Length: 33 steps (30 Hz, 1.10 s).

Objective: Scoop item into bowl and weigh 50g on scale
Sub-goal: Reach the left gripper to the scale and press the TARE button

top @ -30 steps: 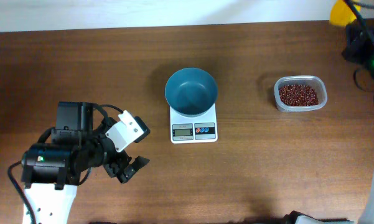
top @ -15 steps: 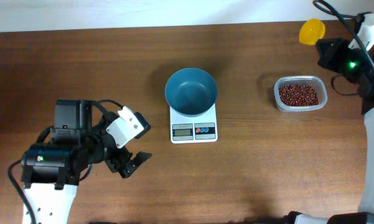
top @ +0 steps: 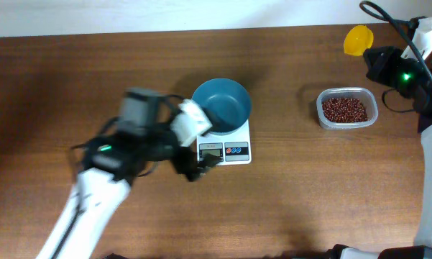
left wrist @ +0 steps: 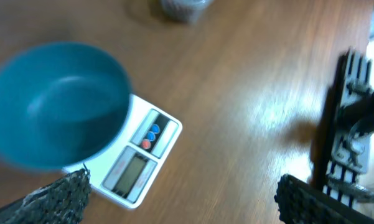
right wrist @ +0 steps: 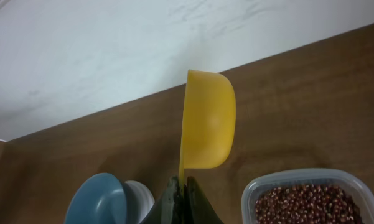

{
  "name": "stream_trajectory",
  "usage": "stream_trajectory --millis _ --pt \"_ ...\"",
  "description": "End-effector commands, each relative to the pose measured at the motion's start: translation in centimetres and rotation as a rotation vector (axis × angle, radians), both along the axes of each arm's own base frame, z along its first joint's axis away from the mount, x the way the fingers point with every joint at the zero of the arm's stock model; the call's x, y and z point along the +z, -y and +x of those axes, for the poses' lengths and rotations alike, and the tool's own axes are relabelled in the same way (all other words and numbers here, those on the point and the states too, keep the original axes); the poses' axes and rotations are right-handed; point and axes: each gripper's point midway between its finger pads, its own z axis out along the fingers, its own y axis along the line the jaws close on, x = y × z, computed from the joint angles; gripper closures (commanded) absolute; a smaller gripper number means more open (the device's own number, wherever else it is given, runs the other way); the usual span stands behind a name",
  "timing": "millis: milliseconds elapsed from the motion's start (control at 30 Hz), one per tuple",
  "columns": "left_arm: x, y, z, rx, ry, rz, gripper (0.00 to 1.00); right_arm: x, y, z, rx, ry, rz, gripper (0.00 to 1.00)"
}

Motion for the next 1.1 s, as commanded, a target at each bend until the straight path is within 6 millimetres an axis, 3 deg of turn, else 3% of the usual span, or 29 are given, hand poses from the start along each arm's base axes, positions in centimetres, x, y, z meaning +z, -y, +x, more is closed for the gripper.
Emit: stream_trajectory --millis 0,133,300,333,367,433,467,633,733,800,900,1067 --pt "-3.2 4.0 -1.1 -0.071 -0.064 0.072 0.01 1.1 -0.5 -0.7 0.017 0.024 -0.012 0.96" --pt "-4.5 6.7 -3.6 -0.186 -0.142 0.050 0.01 1.0 -0.6 -0.8 0.019 0.016 -0.008 0.96" --pt "-6.0 8.0 -5.1 -0.244 -0.213 0.058 0.01 1.3 -1.5 -0.9 0.064 0.027 0.023 0.96" --pt "-6.5 8.0 -5.3 -0.247 -0.231 0.065 0.08 1.3 -1.7 -1.0 0.073 0.029 0.029 0.96" --pt "-7.1 7.9 -5.2 -0.239 -0.240 0.084 0.49 1.4 -1.8 -1.0 0.079 0.030 0.033 0.96" --pt "-8.6 6.9 -4.6 -0.201 -0.243 0.161 0.94 1.3 -1.9 -1.1 0.081 0.025 0.036 0.96" --pt "-9.2 6.4 -4.4 -0.183 -0.244 0.197 1.00 1.2 -1.9 -1.2 0.081 0.021 0.038 0.96" --pt "-11.5 5.1 -4.1 -0.141 -0.268 0.301 1.00 0.1 -0.9 -2.6 0.029 -0.049 -0.026 0.96" --pt "-13.2 2.6 -1.2 0.125 -0.245 0.445 1.00 -0.2 0.5 -4.9 -0.065 -0.111 -0.107 0.96" --pt "-13.8 1.6 -0.2 0.189 -0.219 0.491 1.00 0.2 0.6 -6.3 -0.073 -0.121 -0.150 0.96" --pt "-14.6 2.3 0.5 0.190 -0.212 0.479 1.00 0.6 1.0 -8.3 -0.114 -0.141 -0.197 0.96" --pt "-17.3 3.4 0.2 0.154 -0.284 0.477 1.00 0.9 1.7 -9.1 -0.160 -0.148 -0.235 0.96"
